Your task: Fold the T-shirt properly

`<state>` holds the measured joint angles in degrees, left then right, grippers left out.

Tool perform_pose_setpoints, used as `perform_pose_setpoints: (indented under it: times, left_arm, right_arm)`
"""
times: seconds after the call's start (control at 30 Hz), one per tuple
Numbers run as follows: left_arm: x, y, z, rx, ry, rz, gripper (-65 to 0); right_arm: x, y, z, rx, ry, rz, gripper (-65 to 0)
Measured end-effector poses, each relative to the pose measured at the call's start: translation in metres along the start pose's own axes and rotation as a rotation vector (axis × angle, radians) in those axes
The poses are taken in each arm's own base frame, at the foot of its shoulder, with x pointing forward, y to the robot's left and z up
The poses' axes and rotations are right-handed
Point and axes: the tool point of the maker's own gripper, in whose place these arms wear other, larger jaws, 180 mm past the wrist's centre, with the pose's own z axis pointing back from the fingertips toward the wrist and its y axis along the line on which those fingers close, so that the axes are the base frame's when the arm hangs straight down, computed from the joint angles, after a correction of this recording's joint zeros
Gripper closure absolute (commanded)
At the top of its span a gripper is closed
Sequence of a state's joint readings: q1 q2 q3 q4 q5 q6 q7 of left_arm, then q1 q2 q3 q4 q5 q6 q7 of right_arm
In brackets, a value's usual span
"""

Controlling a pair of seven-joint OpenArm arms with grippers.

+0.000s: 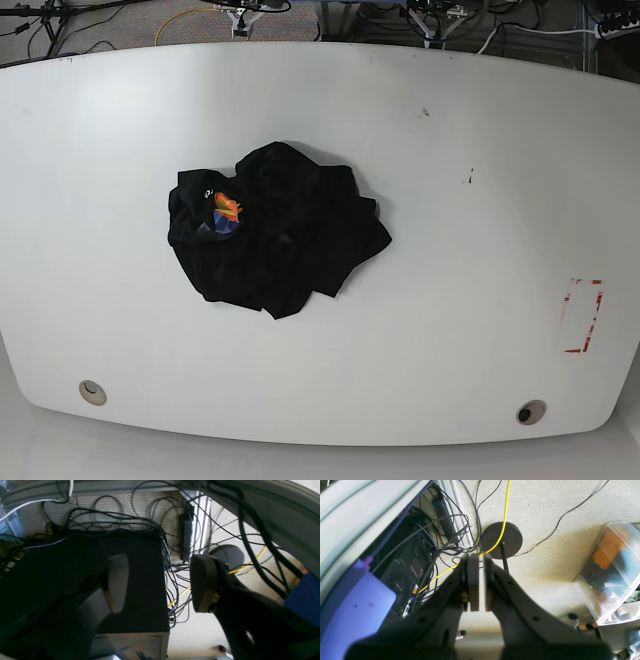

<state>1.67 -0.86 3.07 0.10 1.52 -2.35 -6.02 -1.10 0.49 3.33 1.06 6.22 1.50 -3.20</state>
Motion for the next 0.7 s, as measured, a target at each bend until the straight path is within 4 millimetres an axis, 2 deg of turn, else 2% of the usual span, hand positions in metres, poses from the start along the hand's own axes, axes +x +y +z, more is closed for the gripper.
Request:
perform_pose_setpoints:
  times: [0.7]
  left_arm:
    - [-0.0046,-0.0005,0.0003,-0.007,0.007,-0.005,-36.1]
  right_arm:
    - [-0.006,-0.0021,-0.0003,-0.006,0.008,0.001,-2.6]
